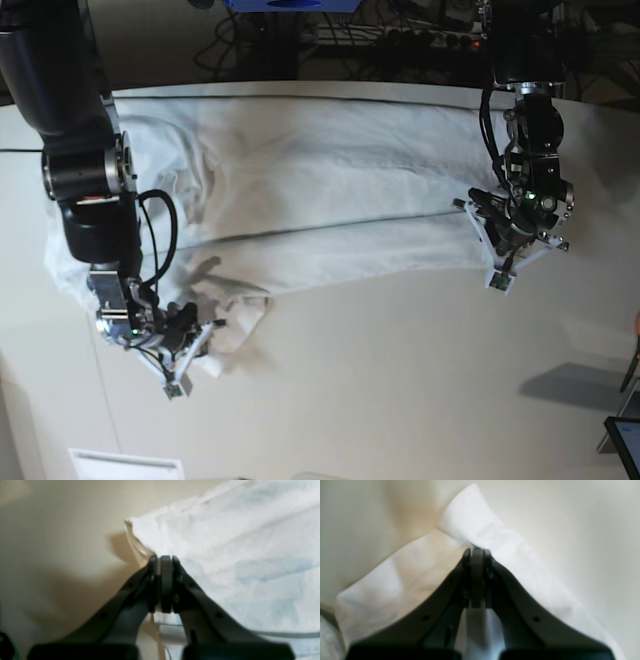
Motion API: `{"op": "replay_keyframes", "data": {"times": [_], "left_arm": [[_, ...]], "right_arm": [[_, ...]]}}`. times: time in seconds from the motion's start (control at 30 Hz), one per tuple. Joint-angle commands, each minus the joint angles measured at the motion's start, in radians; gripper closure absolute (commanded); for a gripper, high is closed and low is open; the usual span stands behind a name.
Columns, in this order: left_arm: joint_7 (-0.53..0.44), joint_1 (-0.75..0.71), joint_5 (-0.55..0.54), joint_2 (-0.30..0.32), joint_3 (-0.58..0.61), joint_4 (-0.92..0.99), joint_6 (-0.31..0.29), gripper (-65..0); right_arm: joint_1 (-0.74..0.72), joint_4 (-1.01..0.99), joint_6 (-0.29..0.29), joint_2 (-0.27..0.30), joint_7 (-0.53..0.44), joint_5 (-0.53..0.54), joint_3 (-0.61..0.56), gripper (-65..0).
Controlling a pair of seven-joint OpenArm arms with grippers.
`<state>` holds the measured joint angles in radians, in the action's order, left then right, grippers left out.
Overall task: Fold the T-shirt properly
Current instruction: 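Grasp the sleeve corner with the right gripper and fold it onto the shirt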
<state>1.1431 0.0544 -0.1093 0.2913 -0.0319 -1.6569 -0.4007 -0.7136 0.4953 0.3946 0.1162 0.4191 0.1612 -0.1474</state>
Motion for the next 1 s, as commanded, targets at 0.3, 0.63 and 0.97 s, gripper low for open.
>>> {"op": "replay_keyframes", "data": {"times": [0.3,0.63,0.97], "left_arm": [[-0.012,0.019,0.001,0.013,-0.006,-0.073,0.004,0.0],[-0.013,0.017,0.001,0.013,-0.004,-0.073,0.004,0.0],[-0.015,0.017,0.001,0.015,-0.004,-0.075,0.004,0.0]], "right_arm": [[0.193,0.647,0.002,0.026,0.274,0.004,0.061,-0.1],[0.392,1.110,0.002,0.024,0.536,0.004,0.199,-0.1],[0.642,1.479,0.007,-0.010,0.713,0.005,0.292,-0.1]]}}
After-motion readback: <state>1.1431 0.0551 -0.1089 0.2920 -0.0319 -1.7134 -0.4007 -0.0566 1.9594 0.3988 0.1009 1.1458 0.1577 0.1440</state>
